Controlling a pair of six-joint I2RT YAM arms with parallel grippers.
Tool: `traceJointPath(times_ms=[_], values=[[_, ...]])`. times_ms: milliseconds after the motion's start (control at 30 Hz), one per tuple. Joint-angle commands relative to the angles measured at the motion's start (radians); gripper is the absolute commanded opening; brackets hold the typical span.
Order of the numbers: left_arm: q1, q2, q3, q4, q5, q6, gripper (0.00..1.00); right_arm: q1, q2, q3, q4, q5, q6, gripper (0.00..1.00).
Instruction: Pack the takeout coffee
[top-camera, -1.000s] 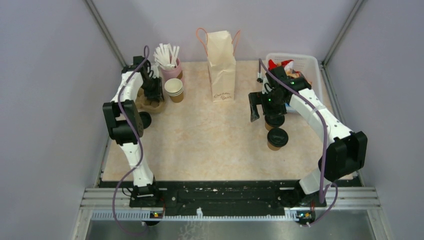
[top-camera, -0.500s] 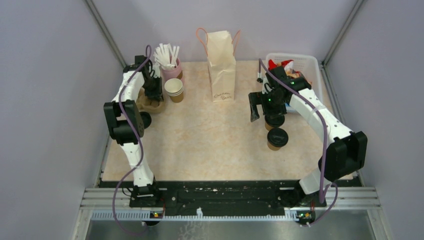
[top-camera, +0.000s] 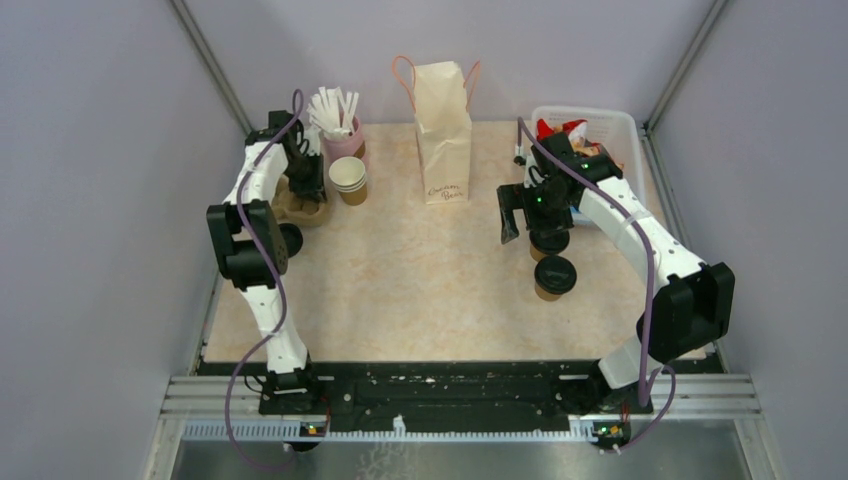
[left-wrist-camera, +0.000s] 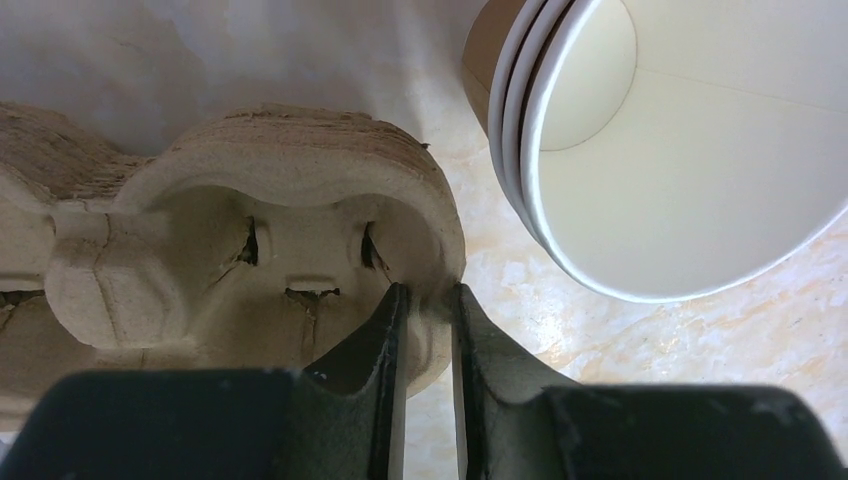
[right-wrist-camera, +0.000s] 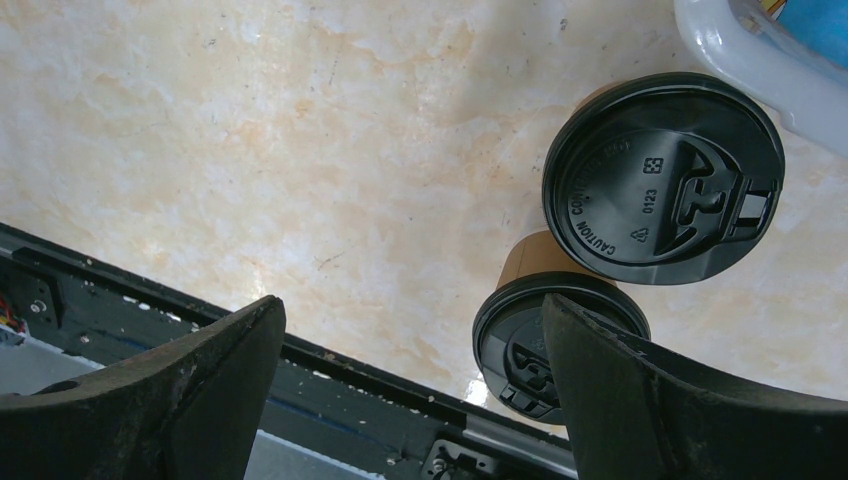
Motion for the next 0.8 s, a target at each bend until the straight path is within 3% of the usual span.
traceJointPath(times_ms=[0,767], values=[[0.018,-0.075,0.017,0.009,0.076,0.020,0.17,0.004,0.005,0.037,0.010,0.006,-0.002,0.99],[0.102,-0.064,-0.048,0.015,0.286,-0.015,0.25,0.005,0.005,0.033,0.012,0.002,-0.004,0.99]])
